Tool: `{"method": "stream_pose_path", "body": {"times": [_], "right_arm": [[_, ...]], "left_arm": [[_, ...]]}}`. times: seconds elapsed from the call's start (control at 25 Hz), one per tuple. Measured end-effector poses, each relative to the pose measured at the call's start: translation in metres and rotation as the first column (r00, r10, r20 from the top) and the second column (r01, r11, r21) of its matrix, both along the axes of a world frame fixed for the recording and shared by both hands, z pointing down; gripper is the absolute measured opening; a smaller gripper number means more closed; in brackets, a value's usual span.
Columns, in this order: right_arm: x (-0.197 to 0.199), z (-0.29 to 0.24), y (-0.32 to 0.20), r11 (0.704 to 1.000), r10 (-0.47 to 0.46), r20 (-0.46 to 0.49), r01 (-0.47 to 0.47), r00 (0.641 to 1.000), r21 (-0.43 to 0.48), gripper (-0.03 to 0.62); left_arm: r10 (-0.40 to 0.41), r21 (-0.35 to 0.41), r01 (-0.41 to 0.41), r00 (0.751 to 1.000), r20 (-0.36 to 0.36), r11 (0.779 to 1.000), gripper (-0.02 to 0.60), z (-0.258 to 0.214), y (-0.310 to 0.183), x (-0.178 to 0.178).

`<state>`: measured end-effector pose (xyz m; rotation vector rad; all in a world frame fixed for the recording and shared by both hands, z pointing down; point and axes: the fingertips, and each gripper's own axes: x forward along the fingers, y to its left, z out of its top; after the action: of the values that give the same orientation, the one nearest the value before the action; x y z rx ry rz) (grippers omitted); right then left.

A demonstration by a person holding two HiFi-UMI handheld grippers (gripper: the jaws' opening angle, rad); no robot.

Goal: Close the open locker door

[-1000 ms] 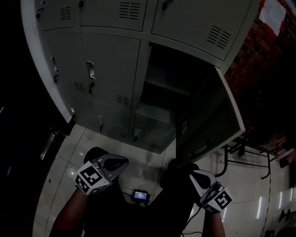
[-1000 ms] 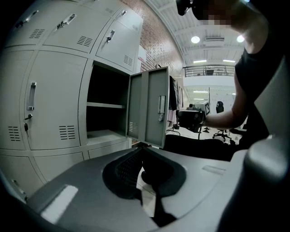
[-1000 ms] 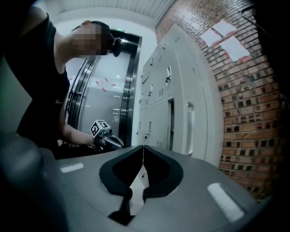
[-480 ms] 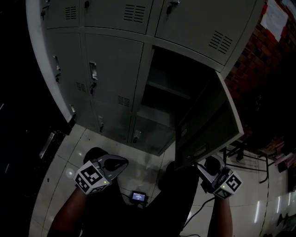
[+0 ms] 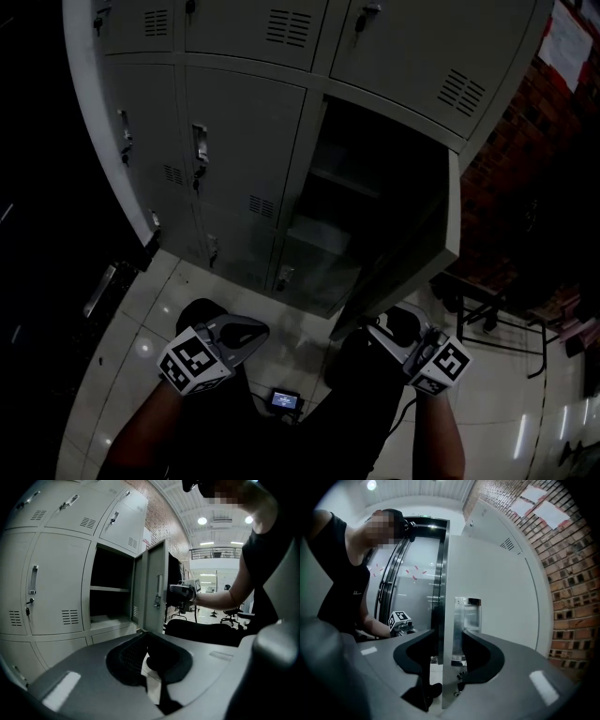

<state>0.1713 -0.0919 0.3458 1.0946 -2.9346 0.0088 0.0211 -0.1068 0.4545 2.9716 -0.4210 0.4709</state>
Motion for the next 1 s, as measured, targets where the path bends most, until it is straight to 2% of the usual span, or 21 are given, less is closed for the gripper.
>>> {"method": "stream_pose_path", "body": {"times": [0.16,0.24,0.4,0.52,1.0], "right_arm": [[-0.026,0.006,-0.034,0.999,0.041,-0.03,-0.041,0.999,-0.008,0.156],[-0.04,0.002,-0.052,0.998,0.066,-0.022,-0.066,0.998,0.0,0.116],[-0.057,0.006,-0.086,0.993,0.116,-0.046,-0.116,0.992,-0.009,0.114],[-0.067,0.004,-0.106,0.991,0.135,-0.027,-0.136,0.99,-0.019,0.106],[-0.08,0.007,-0.174,0.969,0.243,-0.04,-0.244,0.969,-0.029,0.089]], "left_arm": [[-0.002,0.003,0.002,1.0,0.001,1.0,0.012,0.0,0.0,0.0],[-0.002,0.005,0.002,1.0,-0.001,1.0,0.012,0.0,0.0,0.001],[0.005,0.01,-0.005,1.0,-0.011,1.0,0.012,-0.004,0.001,0.002],[0.005,0.009,-0.005,1.0,-0.01,1.0,0.012,-0.004,0.0,0.001],[0.008,0.009,-0.008,1.0,-0.012,1.0,0.012,-0.004,0.001,0.001]]}}
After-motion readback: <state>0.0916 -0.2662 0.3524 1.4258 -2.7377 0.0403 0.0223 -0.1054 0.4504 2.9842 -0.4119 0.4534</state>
